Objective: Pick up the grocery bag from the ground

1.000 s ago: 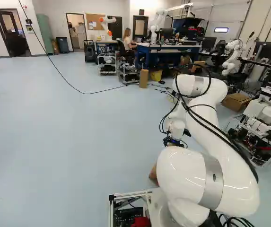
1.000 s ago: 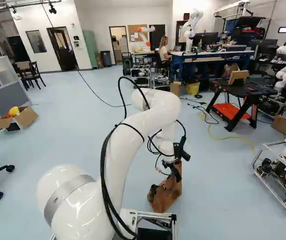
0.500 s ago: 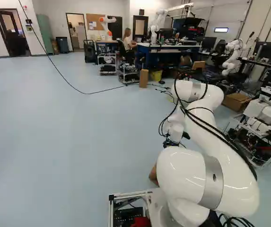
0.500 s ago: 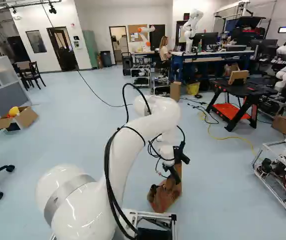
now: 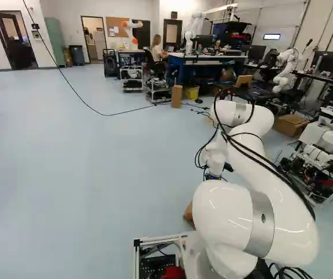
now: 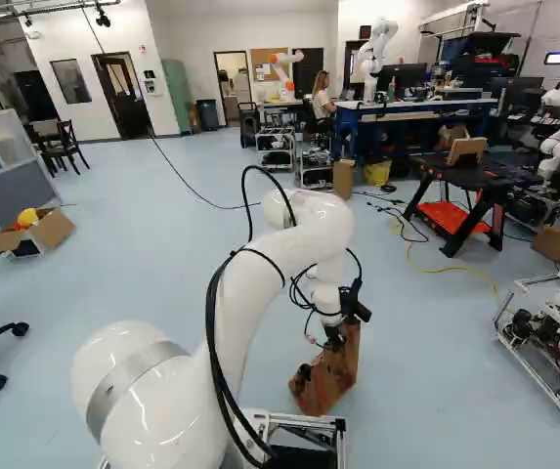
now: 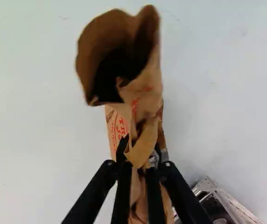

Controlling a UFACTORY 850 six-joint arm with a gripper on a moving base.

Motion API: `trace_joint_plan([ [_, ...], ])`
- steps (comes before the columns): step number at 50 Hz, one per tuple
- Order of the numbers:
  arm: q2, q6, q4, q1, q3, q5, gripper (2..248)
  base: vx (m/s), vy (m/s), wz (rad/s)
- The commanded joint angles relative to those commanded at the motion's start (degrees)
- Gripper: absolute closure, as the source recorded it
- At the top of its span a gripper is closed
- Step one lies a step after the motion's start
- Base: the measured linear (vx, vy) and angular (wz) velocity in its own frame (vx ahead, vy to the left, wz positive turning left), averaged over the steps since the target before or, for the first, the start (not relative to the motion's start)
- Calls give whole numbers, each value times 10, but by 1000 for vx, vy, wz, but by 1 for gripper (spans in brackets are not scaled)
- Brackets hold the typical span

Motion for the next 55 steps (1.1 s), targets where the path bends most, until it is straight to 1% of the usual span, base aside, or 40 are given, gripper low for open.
trace_joint_plan([
  [4, 6, 0, 0, 0, 6, 0, 217, 0, 0, 0],
  [5, 8, 0, 0, 0, 8, 0, 227, 0, 0, 0],
  [25, 56, 0, 0, -4, 64, 0, 227, 0, 0, 0],
  [41, 97, 0, 0, -11, 115, 10, 227, 0, 0, 0],
  [55, 132, 0, 0, -6, 151, 12, 227, 0, 0, 0],
])
